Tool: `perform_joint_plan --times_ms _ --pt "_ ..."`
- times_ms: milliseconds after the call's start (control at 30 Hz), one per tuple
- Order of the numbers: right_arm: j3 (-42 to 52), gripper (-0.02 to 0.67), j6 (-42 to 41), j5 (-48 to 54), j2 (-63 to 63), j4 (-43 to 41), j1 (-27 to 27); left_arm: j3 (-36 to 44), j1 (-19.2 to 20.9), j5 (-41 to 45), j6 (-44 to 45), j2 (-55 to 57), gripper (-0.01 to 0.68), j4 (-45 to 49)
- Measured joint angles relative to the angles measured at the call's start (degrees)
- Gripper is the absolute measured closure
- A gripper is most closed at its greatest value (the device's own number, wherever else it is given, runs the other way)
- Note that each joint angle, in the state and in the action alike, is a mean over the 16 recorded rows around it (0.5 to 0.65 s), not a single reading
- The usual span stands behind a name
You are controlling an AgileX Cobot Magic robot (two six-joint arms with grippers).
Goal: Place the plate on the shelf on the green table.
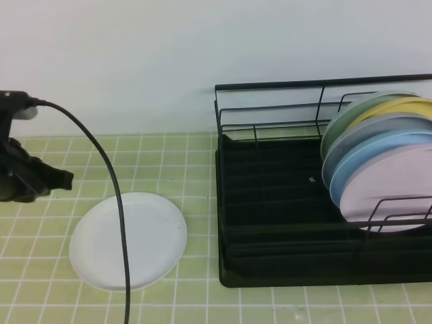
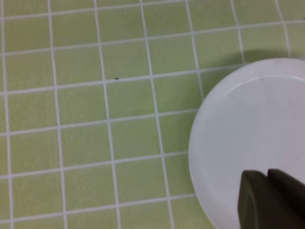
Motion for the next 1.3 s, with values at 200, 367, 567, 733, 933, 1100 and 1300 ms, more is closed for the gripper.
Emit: perform_joint_plan --times_ms 200,367,567,733,933,1100,1300 --pt "0.0 0.652 0.0 -0.6 0.0 0.0 0.0 -0.2 0.0 -0.5 0.1 5.0 0.372 -1.0" --pt "0.0 0.652 0.0 -0.7 0.0 0.0 0.0 -0.2 -0.1 0.4 0.1 8.8 0.215 -1.8" --pt "0.0 0.652 0.0 -0.7 0.0 0.0 0.0 -0.2 -0.1 1.4 0.1 13.0 0.153 -2.7" --pt "0.0 0.652 -0.1 -0.6 0.0 0.0 0.0 -0.2 -0.1 0.9 0.0 15.8 0.199 -3.1" --pt "0.0 0.652 -0.1 -0.6 0.0 0.0 0.0 -0.2 -0.1 -0.7 0.0 18.2 0.240 -3.5" --pt "0.0 0.652 -0.1 -0.5 0.0 0.0 0.0 -0.2 -0.1 -2.0 0.0 19.9 0.255 -3.7" --pt "0.0 0.652 -0.1 -0.5 0.0 0.0 0.0 -0.2 -0.1 -3.1 -0.1 21.9 0.278 -4.3"
